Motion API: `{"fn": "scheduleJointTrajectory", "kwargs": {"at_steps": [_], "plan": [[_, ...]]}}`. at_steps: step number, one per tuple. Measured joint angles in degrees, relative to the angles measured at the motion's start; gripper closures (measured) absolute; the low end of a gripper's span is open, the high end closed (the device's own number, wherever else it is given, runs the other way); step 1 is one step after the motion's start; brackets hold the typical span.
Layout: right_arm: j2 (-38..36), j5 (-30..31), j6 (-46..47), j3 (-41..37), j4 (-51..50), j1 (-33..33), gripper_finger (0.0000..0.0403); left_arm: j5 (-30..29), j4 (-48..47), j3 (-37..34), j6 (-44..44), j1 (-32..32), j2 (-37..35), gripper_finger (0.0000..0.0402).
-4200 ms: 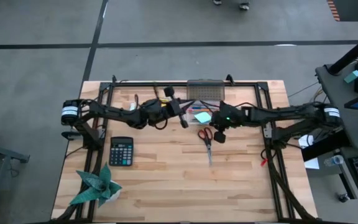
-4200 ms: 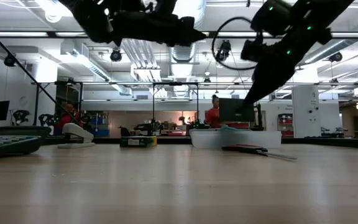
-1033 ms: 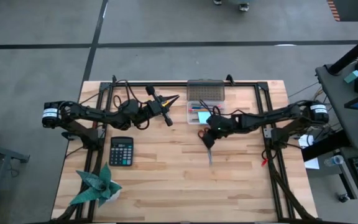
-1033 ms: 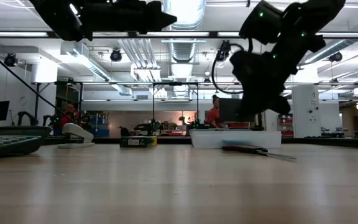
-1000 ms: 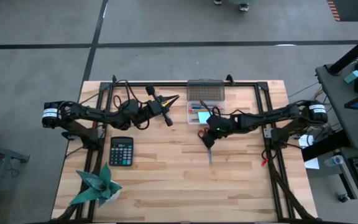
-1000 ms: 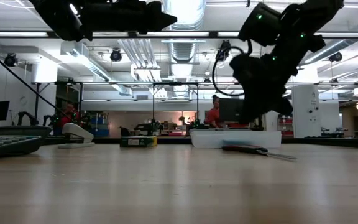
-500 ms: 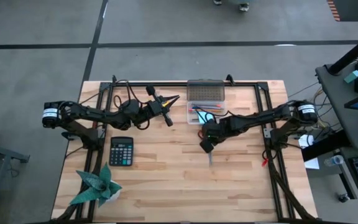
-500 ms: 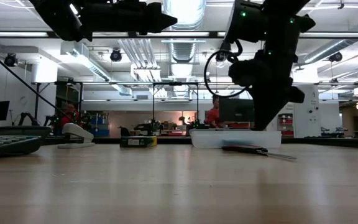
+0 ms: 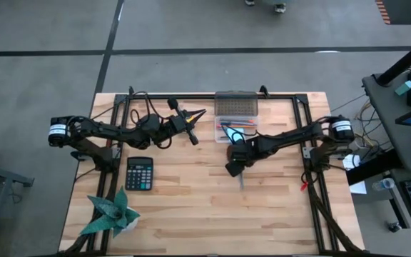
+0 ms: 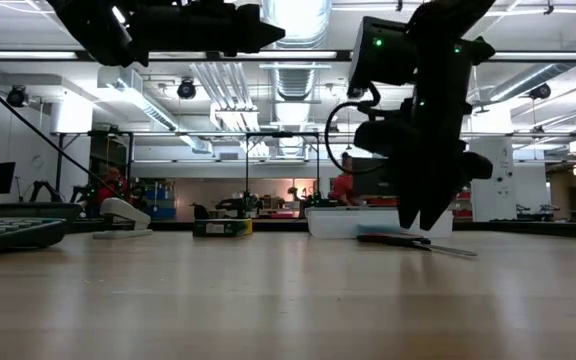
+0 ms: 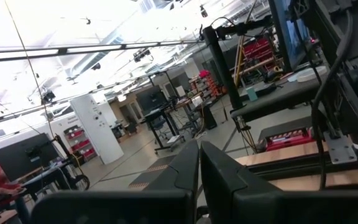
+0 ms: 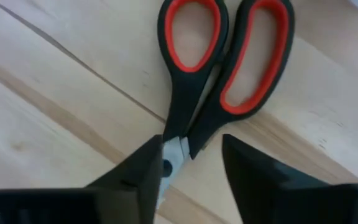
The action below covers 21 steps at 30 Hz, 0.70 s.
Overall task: Pack school essentials
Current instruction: Put the black scissors into the transparent supply box
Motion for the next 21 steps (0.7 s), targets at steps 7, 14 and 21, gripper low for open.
{"fn": "scheduleJointTrajectory", "kwargs": {"at_steps": [7, 14, 21], "plan": [[4.52, 0.0, -0.38, 2.83, -0.78, 0.0, 0.018, 0.0, 0.0, 0.0, -0.06, -0.01, 0.0, 0.0402], [7.41, 0.35, -0.24, 4.56, -1.74, -0.02, 0.018, 0.0, -0.01, 0.0, -0.11, -0.01, 0.0, 0.0402], [7.42, 0.63, -0.55, 4.32, -2.03, -0.04, 0.0232, 0.0, -0.01, -0.02, -0.15, -0.03, 0.0, 0.0402]]}}
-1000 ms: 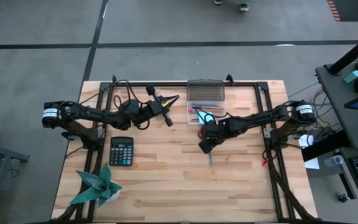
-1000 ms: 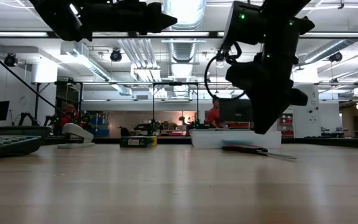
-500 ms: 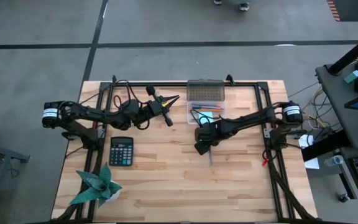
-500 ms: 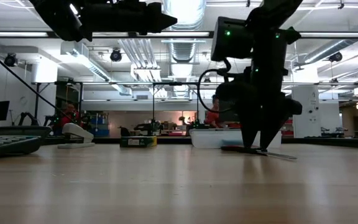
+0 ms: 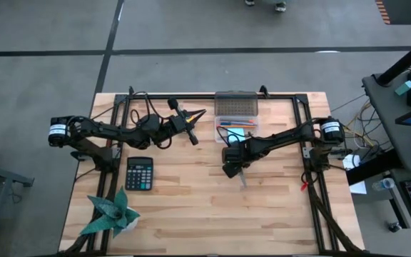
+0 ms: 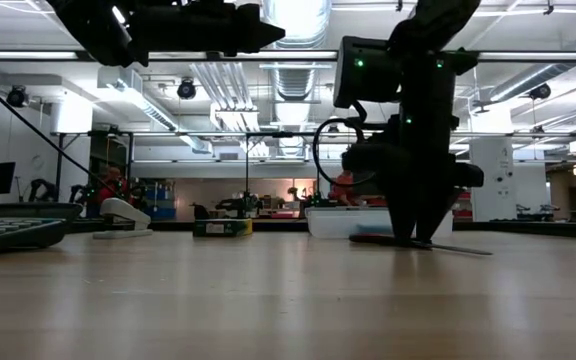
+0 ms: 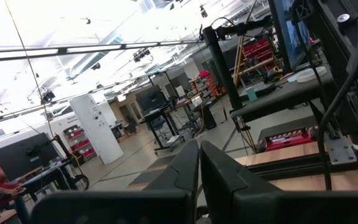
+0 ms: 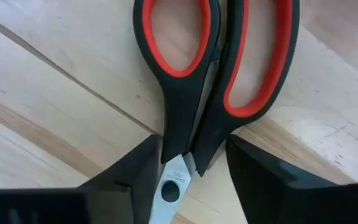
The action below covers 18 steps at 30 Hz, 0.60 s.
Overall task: Pack school essentials
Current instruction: Put the black scissors into the transparent supply box
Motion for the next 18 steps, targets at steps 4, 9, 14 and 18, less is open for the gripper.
{"fn": "scheduleJointTrajectory", "kwargs": {"at_steps": [4, 9, 14, 18], "plan": [[-0.04, 0.02, -0.17, -0.23, 0.15, 0.0, 0.0263, 0.0, 0.01, 0.0, 0.0, -0.09, 0.0, 0.0402], [-0.04, -0.02, -0.65, -0.23, 0.34, 0.0, 0.029, 0.0, 0.01, 0.0, 0.0, -0.18, 0.0, 0.0402], [-0.02, -0.03, -2.11, -0.12, 0.28, 0.0, 0.0294, 0.0, 0.01, 0.0, -0.01, -0.2, 0.0, 0.0402], [-0.3, -0.19, -4.59, 0.1, 0.08, 0.0, 0.0294, 0.0, 0.01, 0.0, -0.09, -0.21, 0.0, 0.0402]]}}
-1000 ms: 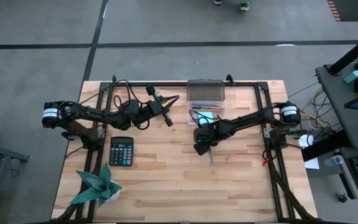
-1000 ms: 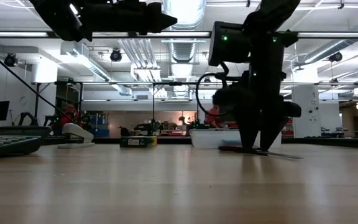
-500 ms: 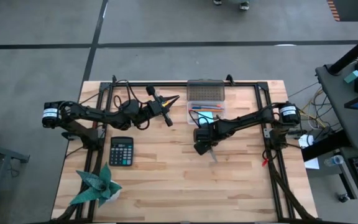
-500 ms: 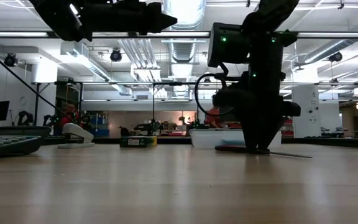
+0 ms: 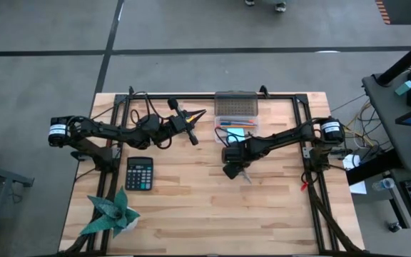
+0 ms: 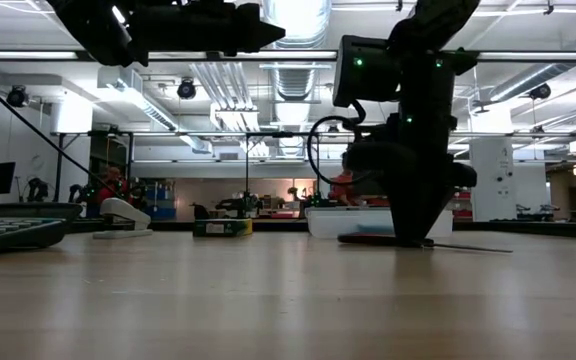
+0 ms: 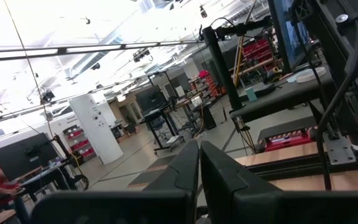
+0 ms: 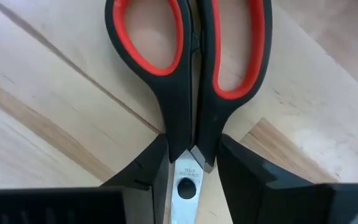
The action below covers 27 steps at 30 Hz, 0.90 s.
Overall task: Pack school essentials
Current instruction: Put the black scissors into the transparent supply box
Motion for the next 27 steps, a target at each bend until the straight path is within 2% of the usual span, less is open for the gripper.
{"fn": "scheduleJointTrajectory", "kwargs": {"at_steps": [9, 18, 27], "plan": [[-4.31, -1.75, -9.42, 0.09, -5.24, 0.62, 0.0295, 0.0, 0.02, -0.12, -0.04, -0.1, 0.0, 0.0402], [-9.55, -4.92, -26.46, 0.09, -8.33, 1.4, 0.0296, 0.0, 0.04, -0.16, -0.04, -0.14, 0.0, 0.0402], [-14.28, -4.57, -38.42, 0.11, -9.42, -4.72, 0.0296, 0.0, 0.7, -0.22, -0.04, -0.14, -0.02, 0.0402]]}}
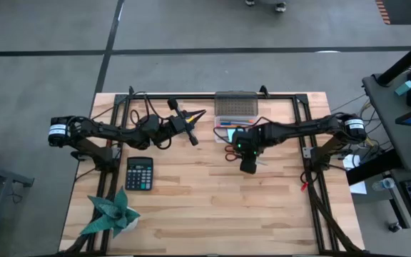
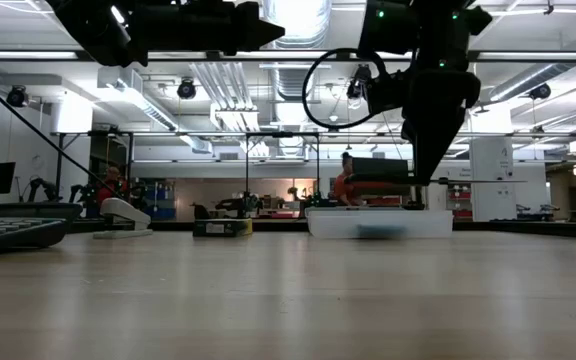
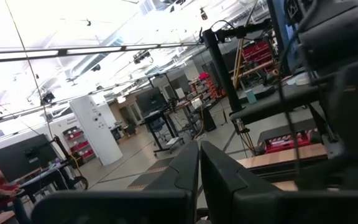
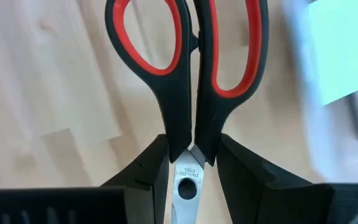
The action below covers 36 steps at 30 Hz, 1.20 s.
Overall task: Pack school essentials
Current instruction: Put the black scissors into the transparent supply box
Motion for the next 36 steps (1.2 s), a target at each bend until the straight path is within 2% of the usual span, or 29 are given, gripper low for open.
{"fn": "scheduleJointTrajectory", "kwargs": {"at_steps": [9, 16, 20, 29, 36], "plan": [[0.41, 0.02, -17.32, 0.2, -0.07, -10.2, 0.0296, 0.0, 0.09, 0.0, 0.02, 0.02, -0.04, 0.0402], [0.48, 0.06, -25.52, 5.63, 0.04, -15.73, 0.0296, 0.0, 0.48, 0.0, 0.07, 0.07, -0.07, 0.0402], [2.51, 0.0, -27.72, 9.0, 0.41, -17.55, 0.0296, 0.0, 0.48, 0.0, 0.07, 0.07, -0.07, 0.0402], [12.05, -0.04, -35.59, 16.26, -3.78, -18.71, 0.0296, 0.0, 0.38, 0.0, 0.09, 0.04, -0.09, 0.0402], [12.72, -0.46, -38.23, 15.82, -3.41, -21.57, 0.0296, 0.0, 0.31, -0.02, 0.11, 0.04, -0.09, 0.0402]]}}
